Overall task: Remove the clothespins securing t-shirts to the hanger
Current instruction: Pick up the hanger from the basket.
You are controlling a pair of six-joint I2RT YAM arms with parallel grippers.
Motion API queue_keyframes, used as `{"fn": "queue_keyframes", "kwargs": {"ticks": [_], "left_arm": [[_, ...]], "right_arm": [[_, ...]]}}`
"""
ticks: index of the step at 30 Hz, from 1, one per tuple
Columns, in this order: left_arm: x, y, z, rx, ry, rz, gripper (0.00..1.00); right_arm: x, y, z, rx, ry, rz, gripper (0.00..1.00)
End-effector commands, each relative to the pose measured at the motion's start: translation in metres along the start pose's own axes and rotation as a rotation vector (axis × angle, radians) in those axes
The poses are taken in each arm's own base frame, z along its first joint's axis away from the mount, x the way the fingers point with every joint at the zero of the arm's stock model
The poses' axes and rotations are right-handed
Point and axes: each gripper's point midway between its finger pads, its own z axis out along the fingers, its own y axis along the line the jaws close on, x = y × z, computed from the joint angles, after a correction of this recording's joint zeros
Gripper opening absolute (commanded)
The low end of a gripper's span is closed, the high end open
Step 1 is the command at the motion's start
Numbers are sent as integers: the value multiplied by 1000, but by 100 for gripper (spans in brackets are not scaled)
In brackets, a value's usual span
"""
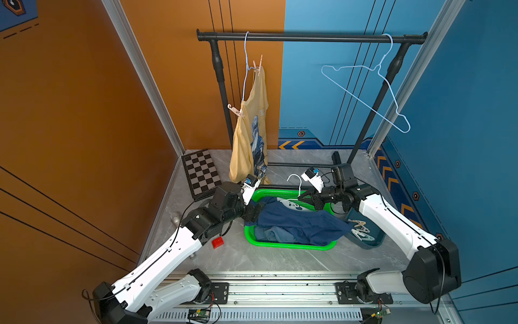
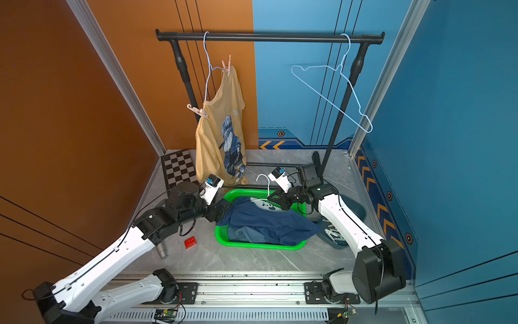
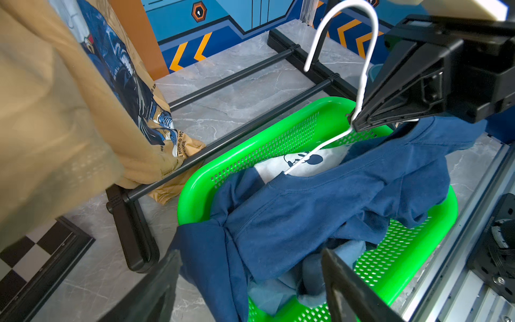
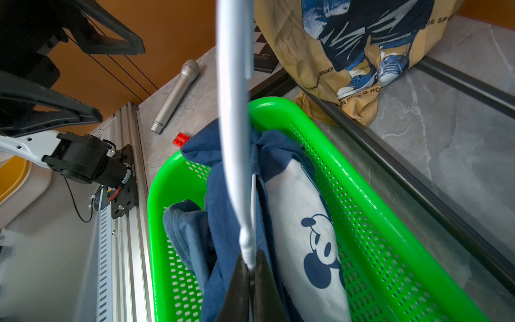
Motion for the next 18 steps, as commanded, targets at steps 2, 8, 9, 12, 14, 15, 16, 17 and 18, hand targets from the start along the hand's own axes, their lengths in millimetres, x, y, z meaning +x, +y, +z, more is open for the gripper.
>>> {"fn": "queue_keyframes", "kwargs": {"ticks": [2,8,9,12,14,15,16,17,18], "left_arm": [[2,4,-8,25,-9,78,85],[8,8,-6,96,-4,60,85],[9,9,-6,103,-3,62,90],[17,13,-1,117,13,84,90],[20,17,3,117,14,86,90],[20,19,4,121,7,87,90],[20,20,7,124,0,88,90],[18,22,9,126,-10,89,90],[17,23,11,129,-18,90,90]], "right_arm": [[-21,22,-29,29,-81,-95,0],[-45,49,-66,35,-191,-164,0],[-48,52,-71,34,-204,-170,0],[-57,63,-85,25,-244,-188,0],[-61,68,-92,26,-266,-199,0],[-63,71,-95,22,-274,-203,0],[-64,75,-97,13,-280,-206,0],[-65,77,-99,7,-285,-206,0],[-66,79,-100,3,-289,-208,0]]}}
